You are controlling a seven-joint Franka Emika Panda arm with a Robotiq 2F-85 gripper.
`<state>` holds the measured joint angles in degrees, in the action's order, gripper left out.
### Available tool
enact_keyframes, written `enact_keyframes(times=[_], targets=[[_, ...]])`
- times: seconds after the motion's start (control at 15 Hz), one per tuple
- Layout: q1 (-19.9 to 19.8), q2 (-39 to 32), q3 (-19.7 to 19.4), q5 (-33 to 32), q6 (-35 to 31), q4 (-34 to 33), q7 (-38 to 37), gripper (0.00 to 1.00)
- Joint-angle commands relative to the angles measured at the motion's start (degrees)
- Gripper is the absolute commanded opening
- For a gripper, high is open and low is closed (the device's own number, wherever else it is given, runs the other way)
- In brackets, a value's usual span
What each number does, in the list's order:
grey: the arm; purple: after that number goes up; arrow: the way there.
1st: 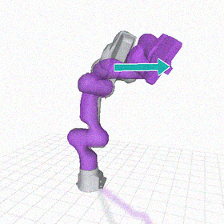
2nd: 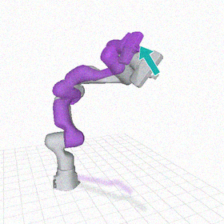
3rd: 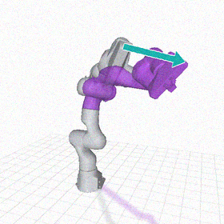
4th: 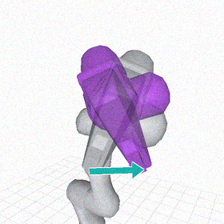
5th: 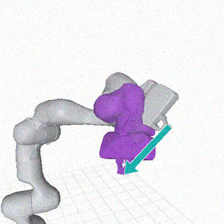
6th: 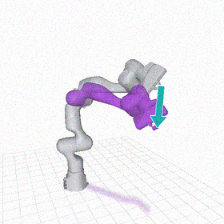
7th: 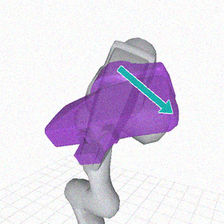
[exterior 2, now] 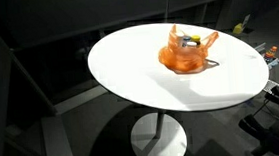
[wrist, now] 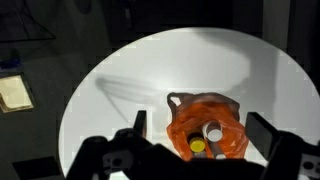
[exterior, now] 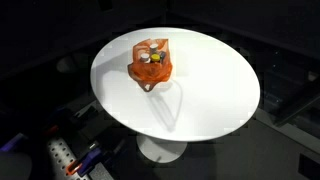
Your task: Pick up the long white container from the orange plastic and put it on the table
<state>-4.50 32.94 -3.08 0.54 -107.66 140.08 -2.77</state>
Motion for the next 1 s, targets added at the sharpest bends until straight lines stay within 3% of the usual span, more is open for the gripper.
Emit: enact_keyframes(times=[0.0,0.2,0.47,0.93], targets=[[0.0,0.0,0.0,0.0,0.1,-0.1,0.0,1.00],[0.0,0.0,0.0,0.0,0.1,-0.1,0.0,1.00],[-0.3,-5.0,0.4,-1.1,2.2,-6.1,-0.7,1.00],[0.8,-21.4,0.6,-1.1,1.9,-20.9,0.7,1.00]])
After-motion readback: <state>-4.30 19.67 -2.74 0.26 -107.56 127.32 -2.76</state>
